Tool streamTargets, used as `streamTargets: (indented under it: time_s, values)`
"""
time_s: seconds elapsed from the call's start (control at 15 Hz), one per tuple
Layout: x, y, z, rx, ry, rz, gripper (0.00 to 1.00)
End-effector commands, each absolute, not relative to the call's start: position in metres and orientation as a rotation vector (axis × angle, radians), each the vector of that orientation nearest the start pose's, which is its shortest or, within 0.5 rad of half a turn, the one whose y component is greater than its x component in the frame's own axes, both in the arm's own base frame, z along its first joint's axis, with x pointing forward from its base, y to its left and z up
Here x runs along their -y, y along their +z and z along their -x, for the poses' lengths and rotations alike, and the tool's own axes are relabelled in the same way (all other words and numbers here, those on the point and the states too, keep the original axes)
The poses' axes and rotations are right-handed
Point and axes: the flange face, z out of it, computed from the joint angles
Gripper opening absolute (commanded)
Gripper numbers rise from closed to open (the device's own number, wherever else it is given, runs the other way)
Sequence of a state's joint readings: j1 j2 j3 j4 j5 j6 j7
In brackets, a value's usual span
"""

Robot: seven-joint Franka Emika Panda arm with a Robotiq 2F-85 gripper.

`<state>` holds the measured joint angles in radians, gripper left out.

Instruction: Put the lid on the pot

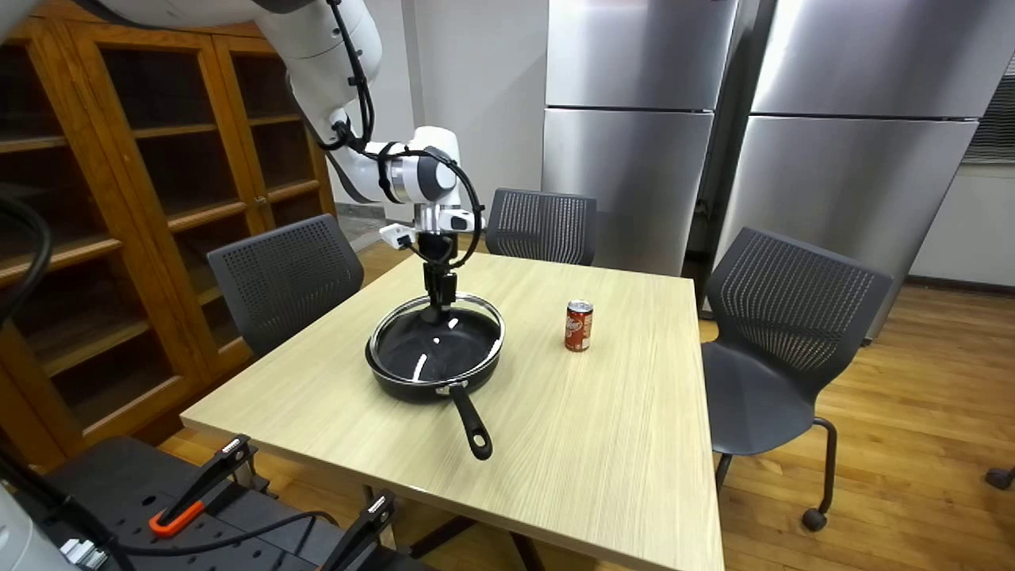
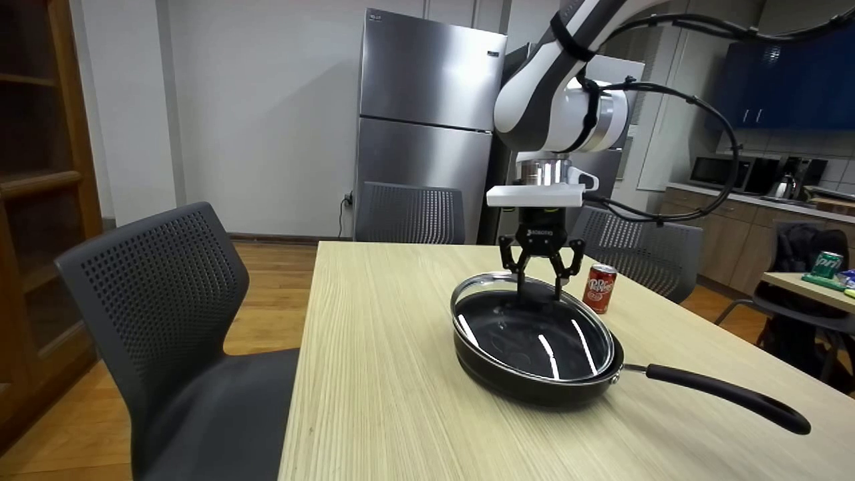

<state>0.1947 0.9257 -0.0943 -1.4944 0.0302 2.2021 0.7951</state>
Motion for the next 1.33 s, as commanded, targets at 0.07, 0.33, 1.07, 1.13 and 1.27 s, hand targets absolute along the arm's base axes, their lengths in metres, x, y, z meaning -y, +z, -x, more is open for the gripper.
streamTargets:
  time_s: [0.07, 0.33, 1.07, 1.13, 1.27]
  values:
    - [-0.067, 0.115, -0.678, -1.068, 0.327, 3.102, 0.95]
    - [-0.064, 0.116, -0.676, -1.055, 0.339, 3.112, 1.0]
    - [-0.064, 0.12, -0.666, -1.046, 0.364, 3.113, 1.0]
    - [-0.064, 0.122, -0.666, -1.045, 0.356, 3.111, 1.0]
    - [-0.062, 0.129, -0.664, -1.044, 0.334, 3.103, 1.0]
